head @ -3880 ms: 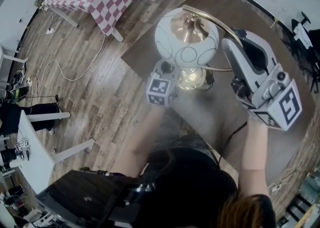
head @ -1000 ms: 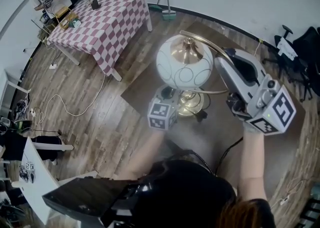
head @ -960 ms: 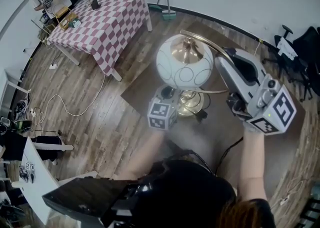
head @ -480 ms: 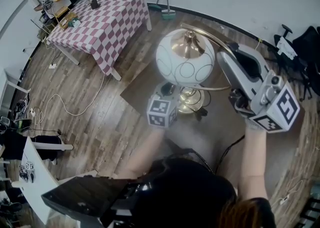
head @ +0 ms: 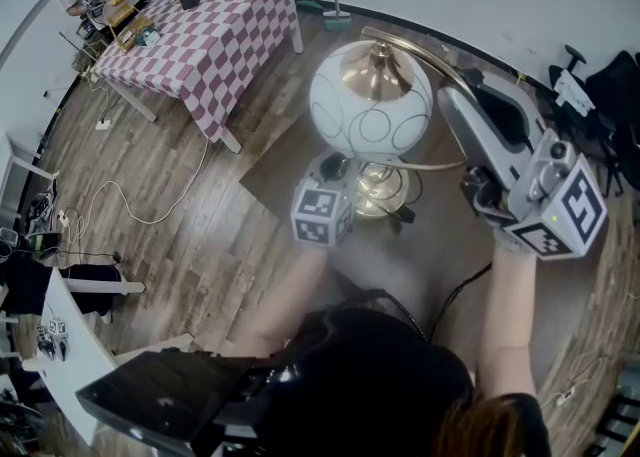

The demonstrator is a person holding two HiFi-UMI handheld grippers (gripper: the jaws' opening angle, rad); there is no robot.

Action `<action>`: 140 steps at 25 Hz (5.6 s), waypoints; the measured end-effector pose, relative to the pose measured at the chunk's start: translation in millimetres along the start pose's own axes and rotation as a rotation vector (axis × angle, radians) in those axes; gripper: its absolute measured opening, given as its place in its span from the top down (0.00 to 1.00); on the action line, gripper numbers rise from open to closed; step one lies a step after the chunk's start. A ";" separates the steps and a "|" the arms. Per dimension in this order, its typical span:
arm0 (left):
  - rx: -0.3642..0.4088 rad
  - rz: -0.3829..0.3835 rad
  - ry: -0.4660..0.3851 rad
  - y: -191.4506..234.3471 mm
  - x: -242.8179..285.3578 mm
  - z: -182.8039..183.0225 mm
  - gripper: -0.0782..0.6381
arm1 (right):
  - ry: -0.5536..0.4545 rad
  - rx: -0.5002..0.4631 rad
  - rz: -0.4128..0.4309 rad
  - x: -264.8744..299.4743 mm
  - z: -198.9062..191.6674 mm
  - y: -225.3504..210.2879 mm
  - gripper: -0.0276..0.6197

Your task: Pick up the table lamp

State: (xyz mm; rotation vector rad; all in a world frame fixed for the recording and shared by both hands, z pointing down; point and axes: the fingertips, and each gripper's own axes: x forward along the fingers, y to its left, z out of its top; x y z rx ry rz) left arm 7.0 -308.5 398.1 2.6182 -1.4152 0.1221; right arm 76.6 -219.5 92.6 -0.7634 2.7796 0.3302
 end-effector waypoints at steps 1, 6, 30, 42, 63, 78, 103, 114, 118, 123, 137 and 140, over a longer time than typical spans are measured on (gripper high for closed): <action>-0.002 0.000 -0.001 0.0 -0.7 0.7 0.85 | -0.002 0.001 0.001 0.8 0.3 0.6 0.89; -0.006 0.007 -0.004 2.1 -5.2 3.9 0.85 | -0.008 -0.001 0.009 3.9 2.9 5.3 0.89; -0.032 0.047 0.010 -68.0 -92.7 -29.2 0.85 | 0.006 0.012 0.032 -60.5 26.5 94.3 0.89; -0.034 -0.004 0.029 -109.7 -112.2 -47.5 0.85 | 0.008 0.016 -0.020 -101.7 32.0 121.8 0.89; -0.017 -0.108 0.059 -124.8 -84.1 -50.1 0.85 | 0.023 0.029 -0.122 -114.5 28.4 103.6 0.89; -0.033 -0.111 0.089 -114.1 -86.9 -57.3 0.85 | 0.032 0.062 -0.134 -106.5 19.2 100.8 0.89; -0.066 -0.063 0.053 -84.2 -104.9 -50.1 0.85 | 0.015 0.043 -0.082 -73.5 20.9 125.5 0.89; -0.070 -0.060 0.054 -88.8 -104.6 -47.7 0.85 | 0.015 0.046 -0.076 -76.0 24.5 124.2 0.89; -0.068 -0.053 0.058 -88.5 -105.4 -48.0 0.85 | 0.012 0.052 -0.071 -76.7 24.6 123.7 0.89; -0.069 -0.044 0.054 -90.0 -105.4 -48.6 0.85 | 0.011 0.054 -0.061 -79.5 24.8 124.2 0.89; -0.066 -0.013 0.054 -100.9 -101.6 -49.5 0.85 | 0.011 0.069 -0.017 -93.7 27.7 120.9 0.89; -0.056 -0.010 0.060 -104.5 -100.1 -48.1 0.85 | 0.007 0.069 -0.009 -99.0 30.3 119.2 0.89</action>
